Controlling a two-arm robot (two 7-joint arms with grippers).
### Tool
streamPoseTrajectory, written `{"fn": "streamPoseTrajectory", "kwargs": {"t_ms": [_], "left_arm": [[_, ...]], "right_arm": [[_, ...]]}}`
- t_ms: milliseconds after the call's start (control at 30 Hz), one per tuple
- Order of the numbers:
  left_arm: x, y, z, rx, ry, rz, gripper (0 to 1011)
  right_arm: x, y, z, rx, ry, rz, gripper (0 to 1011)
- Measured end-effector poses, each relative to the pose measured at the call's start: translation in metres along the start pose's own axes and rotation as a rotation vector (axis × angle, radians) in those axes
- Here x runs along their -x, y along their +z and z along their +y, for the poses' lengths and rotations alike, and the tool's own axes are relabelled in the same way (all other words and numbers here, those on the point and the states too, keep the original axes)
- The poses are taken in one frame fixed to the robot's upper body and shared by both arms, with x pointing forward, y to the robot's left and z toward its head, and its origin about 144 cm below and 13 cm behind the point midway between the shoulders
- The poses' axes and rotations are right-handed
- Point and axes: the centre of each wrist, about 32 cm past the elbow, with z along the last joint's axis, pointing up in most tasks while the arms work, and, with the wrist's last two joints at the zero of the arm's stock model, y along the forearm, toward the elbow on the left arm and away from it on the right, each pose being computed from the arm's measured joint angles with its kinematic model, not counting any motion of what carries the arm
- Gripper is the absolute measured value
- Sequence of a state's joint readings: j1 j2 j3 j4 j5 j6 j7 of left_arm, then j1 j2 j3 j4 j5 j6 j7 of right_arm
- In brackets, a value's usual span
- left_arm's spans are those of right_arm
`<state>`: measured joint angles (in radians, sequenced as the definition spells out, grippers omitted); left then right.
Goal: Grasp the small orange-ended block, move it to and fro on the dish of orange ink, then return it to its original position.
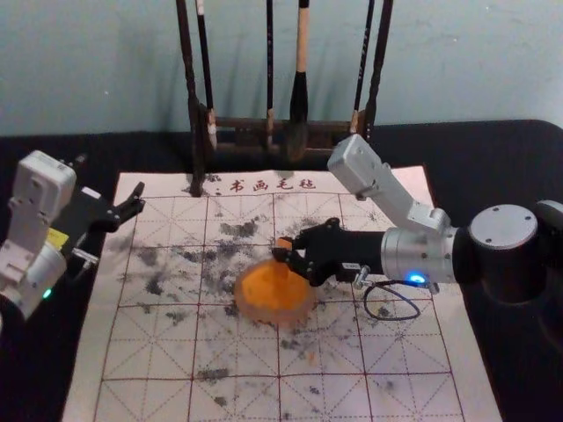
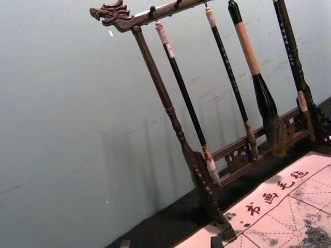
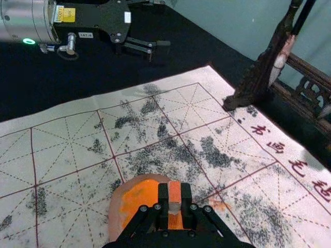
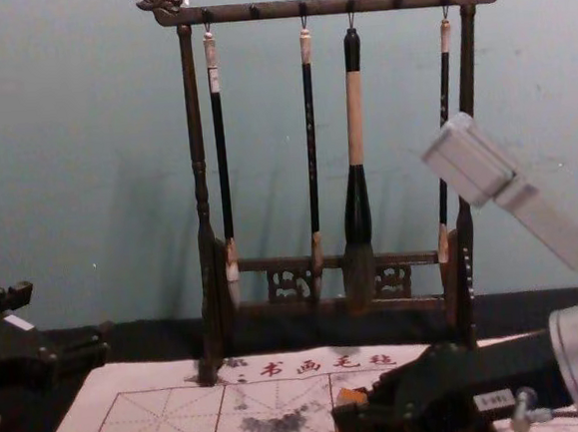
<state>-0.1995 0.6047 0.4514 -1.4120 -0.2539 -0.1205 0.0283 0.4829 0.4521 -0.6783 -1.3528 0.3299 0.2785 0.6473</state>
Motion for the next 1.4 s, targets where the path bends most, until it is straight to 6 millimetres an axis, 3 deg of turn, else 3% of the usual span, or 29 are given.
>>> {"fn": "streamPoseTrajectory", "kwargs": {"t_ms": [700, 1400], "left_arm": [[0.000, 0.000, 0.000, 0.000, 0.000, 0.000, 1001], [0.000, 0.000, 0.000, 0.000, 0.000, 0.000, 1001]], "right_arm": [[0.007, -0.005, -0.015, 0.008, 0.008, 0.023, 109], [0.016, 0.000, 0.002, -0.008, 0.066, 0.024, 109]]}}
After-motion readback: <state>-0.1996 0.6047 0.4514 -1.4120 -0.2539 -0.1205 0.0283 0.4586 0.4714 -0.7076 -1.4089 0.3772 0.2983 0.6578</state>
